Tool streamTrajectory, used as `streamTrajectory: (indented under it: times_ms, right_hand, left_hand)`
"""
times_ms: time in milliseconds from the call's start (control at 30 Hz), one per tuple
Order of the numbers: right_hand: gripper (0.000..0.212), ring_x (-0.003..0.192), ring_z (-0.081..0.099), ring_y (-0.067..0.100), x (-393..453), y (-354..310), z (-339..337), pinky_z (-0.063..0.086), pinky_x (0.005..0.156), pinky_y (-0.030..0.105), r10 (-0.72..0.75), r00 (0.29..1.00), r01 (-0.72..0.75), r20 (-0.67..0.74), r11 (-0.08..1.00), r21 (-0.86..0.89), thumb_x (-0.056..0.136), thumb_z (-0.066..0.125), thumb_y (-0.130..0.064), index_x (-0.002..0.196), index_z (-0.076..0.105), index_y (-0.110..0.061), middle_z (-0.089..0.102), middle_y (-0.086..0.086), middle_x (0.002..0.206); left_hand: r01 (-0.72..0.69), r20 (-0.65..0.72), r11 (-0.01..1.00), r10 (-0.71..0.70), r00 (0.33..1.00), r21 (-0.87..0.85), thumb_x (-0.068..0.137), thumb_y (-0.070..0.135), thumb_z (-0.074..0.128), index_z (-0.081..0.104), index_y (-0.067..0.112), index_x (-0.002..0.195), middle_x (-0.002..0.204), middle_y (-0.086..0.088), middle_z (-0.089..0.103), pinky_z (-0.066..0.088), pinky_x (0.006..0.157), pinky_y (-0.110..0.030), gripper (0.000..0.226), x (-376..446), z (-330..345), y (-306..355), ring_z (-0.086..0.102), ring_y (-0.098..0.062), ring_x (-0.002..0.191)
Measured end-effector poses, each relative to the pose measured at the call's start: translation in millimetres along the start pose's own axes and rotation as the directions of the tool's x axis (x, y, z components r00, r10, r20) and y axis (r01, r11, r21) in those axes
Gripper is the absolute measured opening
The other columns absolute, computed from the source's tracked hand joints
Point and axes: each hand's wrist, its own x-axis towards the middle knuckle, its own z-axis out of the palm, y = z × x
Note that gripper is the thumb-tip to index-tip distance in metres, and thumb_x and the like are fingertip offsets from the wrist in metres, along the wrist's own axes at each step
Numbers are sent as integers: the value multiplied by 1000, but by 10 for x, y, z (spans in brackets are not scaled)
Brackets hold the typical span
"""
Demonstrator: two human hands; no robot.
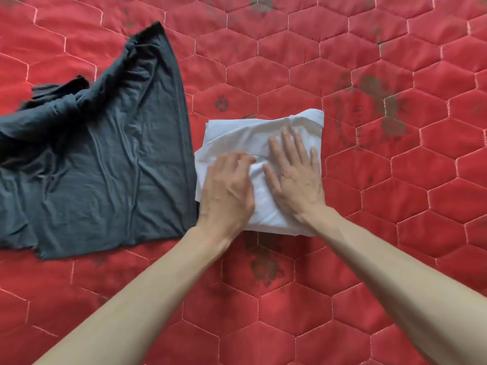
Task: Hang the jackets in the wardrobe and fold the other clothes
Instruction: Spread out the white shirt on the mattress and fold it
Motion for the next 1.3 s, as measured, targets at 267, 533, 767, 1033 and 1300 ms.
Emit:
streamTrajectory:
  times_ms: [267, 533, 767, 1033, 1300]
  right_hand:
    - [69, 162, 5, 23, -486, 310, 356, 10, 129, 50, -13, 991, 8, -130, 999, -33, 104, 38, -55, 166, 24, -28, 14, -1, 175]
    - [70, 162, 3, 21, -424, 364, 314, 11, 130, 50, 70, 968, -58, -241, 997, 54, 106, 37, -53, 167, 18, -26, 7, 4, 176]
    - [73, 162, 4, 28, 1, 492, 228, 10, 129, 57, -67, 950, 56, -306, 997, -45, 105, 43, -53, 167, 22, -21, 6, 10, 175]
    - [67, 162, -6, 18, 198, 439, 93, 2, 131, 44, -26, 998, 29, -57, 998, 60, 108, 31, -58, 167, 11, -34, -2, -5, 176]
    - [60, 127, 55, 13, -276, 241, -66, 42, 110, 29, 569, 821, -301, -44, 498, 813, 95, 72, -28, 150, 48, -24, 59, -4, 139]
  left_hand:
    - [30, 257, 941, -123, 959, 336, 105, 52, 36, 25, 20, 165, 175, -6, 9, 2, 128, -58, 69, -92, 406, -432, 3, -30, 162]
    - [107, 196, 970, -150, 969, 217, 103, 61, 34, 16, 22, 167, 176, -8, 0, 8, 130, -50, 77, -150, 434, -594, -6, -27, 162]
    - [125, 163, 977, -153, 975, 171, 104, 60, 34, 14, 20, 167, 175, -9, 1, 13, 130, -51, 78, -155, 479, -615, -4, -27, 162]
    - [174, 174, 958, -215, 961, 226, 104, 58, 31, 20, 23, 167, 175, -7, 9, 15, 129, -46, 73, -136, 438, -555, 4, -24, 162]
    - [907, 93, 390, -908, 408, -160, 82, 52, 74, 38, 13, 131, 138, -15, 34, 43, 101, -51, 73, 153, 169, -146, 41, -43, 128]
